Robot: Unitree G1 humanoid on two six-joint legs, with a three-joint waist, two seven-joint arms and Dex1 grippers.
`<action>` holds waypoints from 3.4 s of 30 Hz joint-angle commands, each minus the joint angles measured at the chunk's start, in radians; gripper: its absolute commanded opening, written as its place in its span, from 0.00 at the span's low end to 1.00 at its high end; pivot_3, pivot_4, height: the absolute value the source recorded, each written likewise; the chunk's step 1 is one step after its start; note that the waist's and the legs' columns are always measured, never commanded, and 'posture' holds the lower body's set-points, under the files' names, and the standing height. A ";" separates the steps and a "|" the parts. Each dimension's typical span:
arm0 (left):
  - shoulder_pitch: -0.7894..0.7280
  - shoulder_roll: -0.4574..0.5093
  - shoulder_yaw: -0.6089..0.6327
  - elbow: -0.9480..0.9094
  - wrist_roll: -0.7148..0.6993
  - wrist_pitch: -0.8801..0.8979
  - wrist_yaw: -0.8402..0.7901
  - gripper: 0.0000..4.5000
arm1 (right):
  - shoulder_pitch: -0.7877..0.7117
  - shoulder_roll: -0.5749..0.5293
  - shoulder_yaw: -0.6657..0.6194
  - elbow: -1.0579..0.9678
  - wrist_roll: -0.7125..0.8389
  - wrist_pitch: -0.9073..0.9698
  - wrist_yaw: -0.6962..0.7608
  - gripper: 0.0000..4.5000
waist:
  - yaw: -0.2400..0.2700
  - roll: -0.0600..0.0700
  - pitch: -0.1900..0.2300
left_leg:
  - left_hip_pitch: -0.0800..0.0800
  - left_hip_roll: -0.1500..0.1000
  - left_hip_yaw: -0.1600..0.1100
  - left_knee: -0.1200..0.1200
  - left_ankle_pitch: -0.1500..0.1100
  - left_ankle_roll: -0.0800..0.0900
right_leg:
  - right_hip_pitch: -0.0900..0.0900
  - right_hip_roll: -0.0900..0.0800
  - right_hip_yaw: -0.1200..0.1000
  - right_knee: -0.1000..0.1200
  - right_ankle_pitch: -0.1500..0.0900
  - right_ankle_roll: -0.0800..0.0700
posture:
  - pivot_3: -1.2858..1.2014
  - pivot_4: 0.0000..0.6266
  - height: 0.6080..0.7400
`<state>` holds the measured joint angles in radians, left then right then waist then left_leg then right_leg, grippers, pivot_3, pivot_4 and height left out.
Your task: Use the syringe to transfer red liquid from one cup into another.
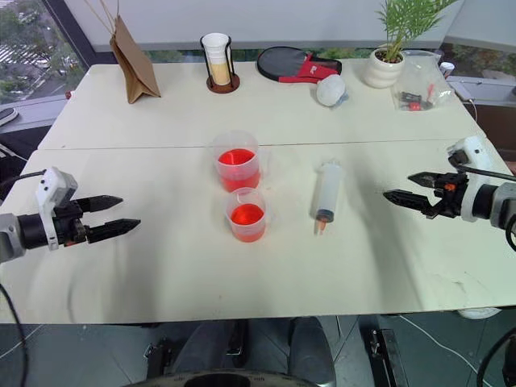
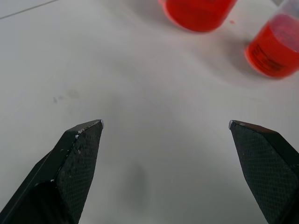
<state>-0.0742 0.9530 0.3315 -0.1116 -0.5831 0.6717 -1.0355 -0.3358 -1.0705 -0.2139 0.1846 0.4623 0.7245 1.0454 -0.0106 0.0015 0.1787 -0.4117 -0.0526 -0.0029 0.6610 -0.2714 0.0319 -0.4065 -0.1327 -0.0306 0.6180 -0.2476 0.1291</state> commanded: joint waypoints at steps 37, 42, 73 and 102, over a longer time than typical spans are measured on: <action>-0.662 0.027 -0.302 0.006 -0.002 -0.050 -0.338 0.99 | -1.017 0.283 0.630 0.567 -0.129 0.888 -0.070 1.00 | -0.006 0.001 0.002 | -0.021 -0.003 0.006 0.005 0.005 -0.005 | -0.020 0.002 -0.003 0.014 0.002 0.002 | 0.52 0.24 1.00; -0.573 0.028 -0.293 -0.079 -0.013 -0.032 -0.307 0.99 | -0.997 0.401 0.575 0.637 -0.158 0.875 -0.174 1.00 | -0.013 0.001 0.002 | -0.020 -0.003 0.007 0.006 0.005 -0.005 | -0.020 0.003 -0.003 0.014 0.002 0.002 | 0.52 0.24 1.00; -0.680 -0.010 -0.322 0.448 0.169 -0.243 -0.283 1.00 | -0.995 0.650 0.124 0.241 0.004 -0.002 -0.027 0.30 | -0.012 -0.002 0.000 | -0.015 -0.001 0.005 0.004 0.007 -0.008 | -0.017 0.010 -0.003 0.017 0.002 0.003 | 0.52 0.24 1.00; -1.167 -0.247 -0.321 0.732 0.262 -0.405 -0.267 1.00 | -0.733 0.914 0.257 0.419 -0.178 -0.603 -0.029 0.30 | -0.036 -0.005 0.000 | -0.015 -0.002 -0.001 0.007 0.009 -0.013 | -0.020 0.009 -0.001 0.029 0.002 0.003 | 0.52 0.24 1.00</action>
<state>-1.1909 0.6995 0.0074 0.5988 -0.3443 0.3258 -1.3000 -1.0585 -0.1663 0.0503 0.6606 0.2775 0.1283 1.0244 -0.0469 -0.0036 0.1785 -0.4265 -0.0547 -0.0036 0.6676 -0.2620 0.0190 -0.4266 -0.1242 -0.0320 0.6469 -0.2455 0.1322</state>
